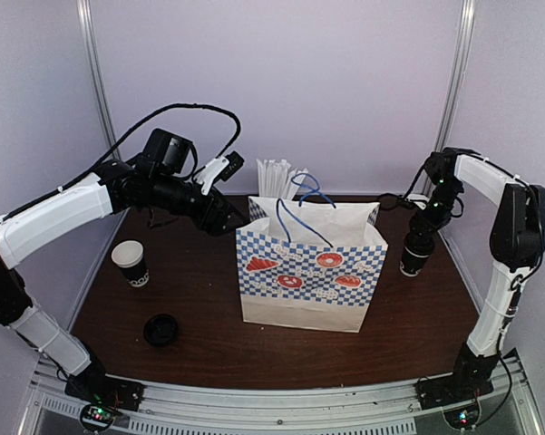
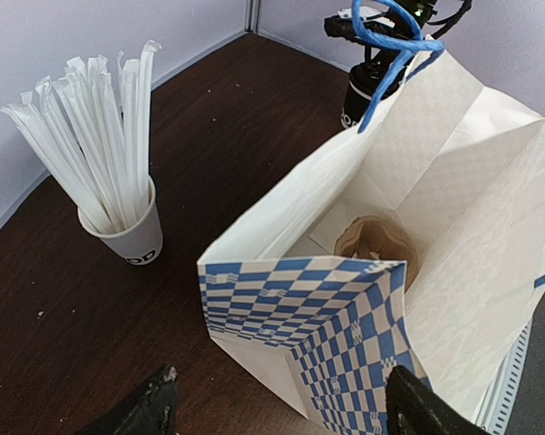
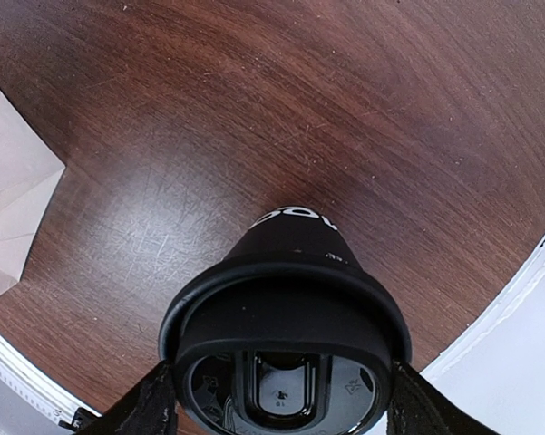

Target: Pack the takeout coffee

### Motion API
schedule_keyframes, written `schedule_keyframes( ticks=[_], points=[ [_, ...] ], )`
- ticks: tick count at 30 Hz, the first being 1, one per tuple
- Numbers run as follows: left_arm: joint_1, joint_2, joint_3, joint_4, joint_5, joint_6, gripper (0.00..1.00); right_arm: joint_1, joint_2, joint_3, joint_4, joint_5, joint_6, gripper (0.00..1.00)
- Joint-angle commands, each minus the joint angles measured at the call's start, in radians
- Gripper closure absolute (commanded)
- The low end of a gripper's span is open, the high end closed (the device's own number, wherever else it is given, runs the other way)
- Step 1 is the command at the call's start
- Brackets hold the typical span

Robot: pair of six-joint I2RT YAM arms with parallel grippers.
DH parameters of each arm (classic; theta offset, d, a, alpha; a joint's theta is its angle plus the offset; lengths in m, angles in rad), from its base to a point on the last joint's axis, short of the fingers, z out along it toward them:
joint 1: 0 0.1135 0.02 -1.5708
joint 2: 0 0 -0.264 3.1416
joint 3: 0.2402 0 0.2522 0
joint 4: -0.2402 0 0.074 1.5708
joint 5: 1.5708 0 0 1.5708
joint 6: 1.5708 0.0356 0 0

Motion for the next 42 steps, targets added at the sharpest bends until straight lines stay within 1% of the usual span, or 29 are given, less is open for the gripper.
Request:
schedule_keyframes(
  ticks=[1, 8, 18, 20, 24, 29, 32, 34, 36, 37, 40, 42],
  points=[
    [0.005, -0.008, 0.006, 0.038, 0.019, 0.011, 0.21, -0.004, 0.01, -0.025, 0.027, 0.039, 0.015, 0.25],
    [0.005, -0.008, 0.008, 0.035, 0.019, 0.011, 0.21, -0.005, 0.01, -0.038, 0.033, 0.048, 0.023, 0.25],
    [0.005, -0.011, 0.009, 0.034, 0.026, 0.01, 0.21, -0.004, -0.005, -0.046, 0.028, 0.046, 0.022, 0.21],
    [0.005, -0.011, 0.01, 0.034, 0.029, 0.009, 0.21, -0.004, -0.005, -0.049, 0.029, 0.047, 0.022, 0.23],
    [0.005, -0.011, 0.012, 0.035, 0.022, 0.01, 0.21, -0.003, -0.023, -0.046, 0.016, 0.042, 0.028, 0.3],
    [0.005, -0.029, 0.032, 0.024, 0.019, 0.024, 0.21, 0.0, -0.128, -0.039, -0.012, 0.017, 0.035, 0.33],
    [0.005, -0.058, 0.038, 0.051, 0.06, 0.024, 0.21, 0.007, -0.208, -0.019, -0.039, -0.01, 0.038, 0.34],
    [0.005, -0.064, 0.061, 0.059, 0.115, 0.024, 0.21, 0.011, -0.261, 0.0, -0.056, -0.037, 0.036, 0.34],
    [0.005, -0.051, 0.103, 0.054, 0.183, 0.024, 0.21, 0.011, -0.315, 0.022, -0.063, -0.077, 0.032, 0.35],
    [0.005, -0.038, 0.133, 0.046, 0.201, 0.023, 0.21, 0.041, -0.343, 0.031, -0.062, -0.089, 0.033, 0.35],
    [-0.004, 0.022, 0.235, -0.013, 0.271, 0.024, 0.22, 0.075, -0.413, 0.062, -0.045, -0.145, 0.046, 0.38],
    [-0.024, 0.07, 0.323, -0.073, 0.29, 0.079, 0.24, 0.099, -0.456, 0.088, -0.033, -0.181, 0.059, 0.39]
  ],
)
